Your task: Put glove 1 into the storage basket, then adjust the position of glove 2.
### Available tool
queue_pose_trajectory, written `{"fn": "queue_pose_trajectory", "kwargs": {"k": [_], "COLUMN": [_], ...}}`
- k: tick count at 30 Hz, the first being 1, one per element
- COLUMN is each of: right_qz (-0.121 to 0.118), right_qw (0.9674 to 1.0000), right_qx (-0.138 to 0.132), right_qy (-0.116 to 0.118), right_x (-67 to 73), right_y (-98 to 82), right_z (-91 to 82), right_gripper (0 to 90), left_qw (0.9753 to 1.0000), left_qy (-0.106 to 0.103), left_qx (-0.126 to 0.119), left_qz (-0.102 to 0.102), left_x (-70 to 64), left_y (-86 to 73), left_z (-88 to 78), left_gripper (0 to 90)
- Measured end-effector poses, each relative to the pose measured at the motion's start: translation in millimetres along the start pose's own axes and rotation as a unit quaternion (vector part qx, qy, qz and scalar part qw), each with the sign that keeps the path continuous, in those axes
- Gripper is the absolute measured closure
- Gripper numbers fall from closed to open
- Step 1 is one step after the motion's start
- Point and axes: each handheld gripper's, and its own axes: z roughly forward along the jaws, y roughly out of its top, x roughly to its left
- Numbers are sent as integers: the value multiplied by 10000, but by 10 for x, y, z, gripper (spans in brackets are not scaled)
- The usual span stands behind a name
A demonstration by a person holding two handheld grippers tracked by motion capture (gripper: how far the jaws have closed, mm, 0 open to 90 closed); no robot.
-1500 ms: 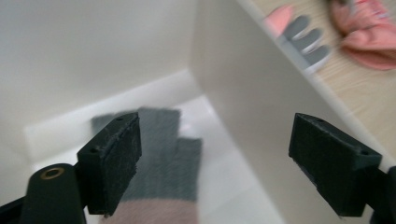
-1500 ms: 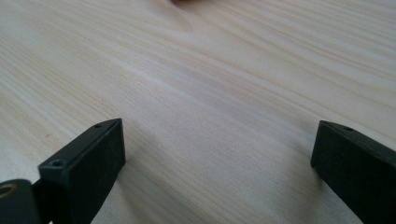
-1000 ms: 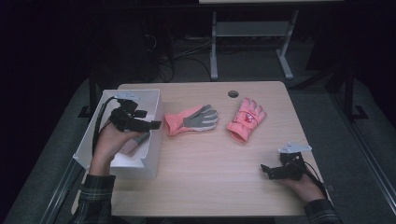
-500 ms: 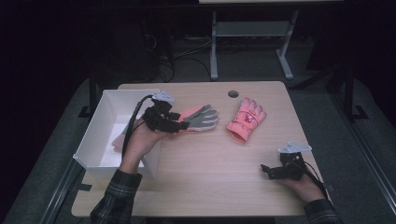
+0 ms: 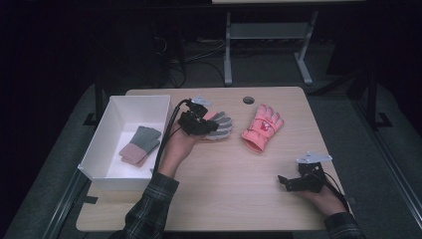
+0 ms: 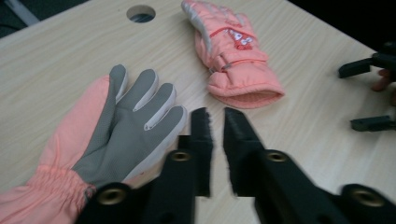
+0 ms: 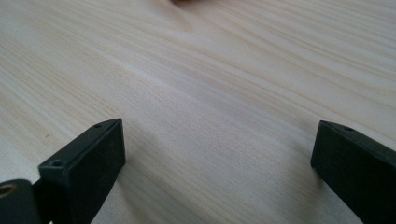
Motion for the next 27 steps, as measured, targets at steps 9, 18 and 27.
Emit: {"fn": "queue_pose_trajectory", "kwargs": {"k": [9,18,27], "right_qz": [3,-5,-27], "right_qw": [10000,10000,10000], "right_qx": [1,1,6], "right_qy": [1,11,16], "right_x": [0,-1,-3], "right_y": [0,1,0], "right_z": [0,0,0], "right_gripper": [25,25,25], "left_qw": [9984,9934,9888], "left_qy": [450,953,1161], "left_qx": [258,413,690], "left_qz": [-231,-492,-629], "left_x": [229,524,702], "left_y": [-51,-124,-224], "left_z": [357,643,823], "left_gripper": [896,897,897]}}
